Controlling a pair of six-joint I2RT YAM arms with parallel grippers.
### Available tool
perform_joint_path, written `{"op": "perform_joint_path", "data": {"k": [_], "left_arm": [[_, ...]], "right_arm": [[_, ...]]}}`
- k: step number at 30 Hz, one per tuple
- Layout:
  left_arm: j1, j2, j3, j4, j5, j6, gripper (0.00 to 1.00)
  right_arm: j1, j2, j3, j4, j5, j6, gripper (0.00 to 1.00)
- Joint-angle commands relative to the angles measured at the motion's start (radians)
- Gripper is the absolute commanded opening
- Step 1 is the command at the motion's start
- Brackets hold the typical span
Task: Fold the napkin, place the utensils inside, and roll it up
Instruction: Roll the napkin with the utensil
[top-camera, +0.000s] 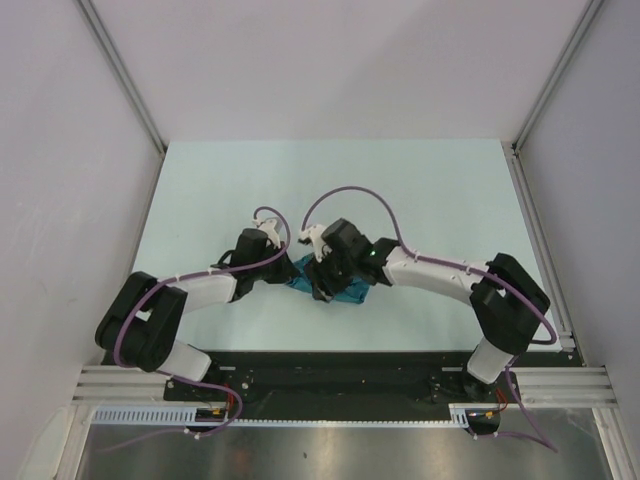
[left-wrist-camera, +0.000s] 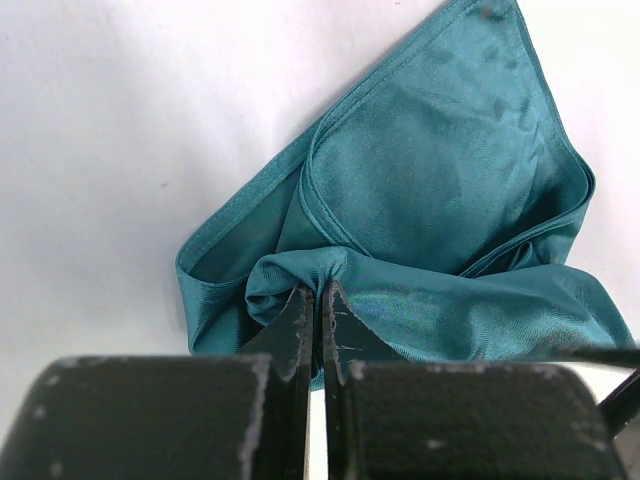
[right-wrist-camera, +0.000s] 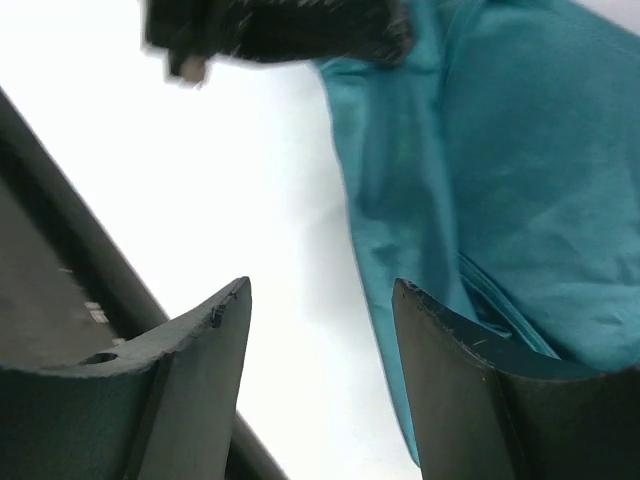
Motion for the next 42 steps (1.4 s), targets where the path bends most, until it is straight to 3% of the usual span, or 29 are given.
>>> {"op": "perform_joint_path", "data": {"k": [1, 8, 33, 36, 37, 38, 40, 41, 42], "left_arm": [[0.001, 0.027, 0.01, -0.093, -0.02, 0.034, 0.0], [0.001, 0.025, 0.021, -0.101, -0.015, 0.037, 0.0], [0.001, 0.001, 0.052, -0.089, 0.046, 0.042, 0.0], [0.001, -0.007, 0.058, -0.09, 0.048, 0.036, 0.02], [0.001, -0.019, 0.062, -0.101, 0.048, 0.036, 0.03], [0.001, -0.025, 0.069, -0.109, 0.04, 0.034, 0.06], [0.005, -0.063, 0.088, -0.136, 0.019, 0.028, 0.23], [0.008, -0.082, 0.101, -0.144, 0.01, 0.025, 0.41], [0.014, -0.1, 0.104, -0.161, -0.004, 0.024, 0.5]], "right_arm": [[0.1, -0.023, -0.041, 0.111, 0.29, -0.13, 0.63], [0.167, 0.037, -0.047, 0.183, 0.385, -0.21, 0.63], [0.084, 0.208, -0.052, 0.162, 0.284, -0.184, 0.59], [0.075, 0.233, -0.038, 0.133, 0.275, -0.158, 0.47], [0.066, 0.236, -0.035, 0.111, 0.256, -0.148, 0.35], [0.063, 0.241, -0.032, 0.101, 0.244, -0.144, 0.29], [0.054, 0.25, -0.025, 0.064, 0.179, -0.135, 0.12], [0.049, 0.248, -0.021, 0.051, 0.152, -0.132, 0.08], [0.044, 0.25, -0.02, 0.041, 0.125, -0.128, 0.05]]}}
